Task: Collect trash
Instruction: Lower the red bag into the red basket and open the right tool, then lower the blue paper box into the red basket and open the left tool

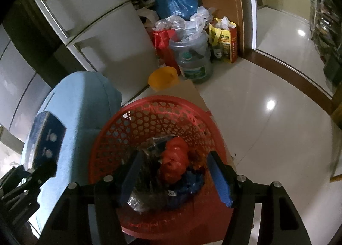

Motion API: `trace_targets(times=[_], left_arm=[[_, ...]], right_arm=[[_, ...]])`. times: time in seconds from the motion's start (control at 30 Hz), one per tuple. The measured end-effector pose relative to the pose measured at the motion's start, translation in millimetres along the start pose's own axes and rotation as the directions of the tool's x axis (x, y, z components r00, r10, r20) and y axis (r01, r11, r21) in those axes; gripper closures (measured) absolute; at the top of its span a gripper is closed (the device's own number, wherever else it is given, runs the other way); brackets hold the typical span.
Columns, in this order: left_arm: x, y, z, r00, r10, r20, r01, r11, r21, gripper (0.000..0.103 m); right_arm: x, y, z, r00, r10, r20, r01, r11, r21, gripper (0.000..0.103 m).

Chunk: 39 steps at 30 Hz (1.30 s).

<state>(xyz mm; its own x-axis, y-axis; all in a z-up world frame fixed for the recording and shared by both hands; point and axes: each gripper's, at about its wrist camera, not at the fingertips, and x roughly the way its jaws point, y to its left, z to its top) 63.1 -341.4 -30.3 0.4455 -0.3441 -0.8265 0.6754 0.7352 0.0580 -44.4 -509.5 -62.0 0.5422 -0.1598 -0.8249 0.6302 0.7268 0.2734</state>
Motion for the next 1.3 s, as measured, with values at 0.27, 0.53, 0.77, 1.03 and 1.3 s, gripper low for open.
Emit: trace_targets(times=[0.27,0.53,0.77,1.03,1.3], left_arm=[[15.9,-28.9,7.1,0.998,-0.047,-0.037,0.048,0.998,0.05,0.046],[26.1,-42.7,15.0,0.996,-0.056,-0.066,0.061,0.995,0.081,0.046],[34.8,-46.3,16.9,0.991,-0.081,-0.102,0.089,0.993,0.077,0.045],[44.0,-37.5,17.3,0.986,-0.091,-0.139,0.095,0.995,0.021,0.034],[31.3,-26.4,12.1,0.99,-0.09,-0.11,0.091,0.996,0.007,0.034]], right_arm=[[-6.7,-17.8,-6.7,1.0,-0.01,-0.001,0.01,0.999,0.039,0.035],[-10.4,-26.3,-7.7,1.0,-0.002,0.01,0.001,0.998,0.059,0.035],[-24.1,-27.5,-2.3,0.998,-0.01,0.056,0.006,0.998,0.068,0.035],[-37.7,-19.8,6.0,0.994,-0.04,0.102,0.035,0.998,0.056,0.029],[-41.4,-2.9,5.0,0.994,-0.036,0.106,0.034,0.999,0.022,0.029]])
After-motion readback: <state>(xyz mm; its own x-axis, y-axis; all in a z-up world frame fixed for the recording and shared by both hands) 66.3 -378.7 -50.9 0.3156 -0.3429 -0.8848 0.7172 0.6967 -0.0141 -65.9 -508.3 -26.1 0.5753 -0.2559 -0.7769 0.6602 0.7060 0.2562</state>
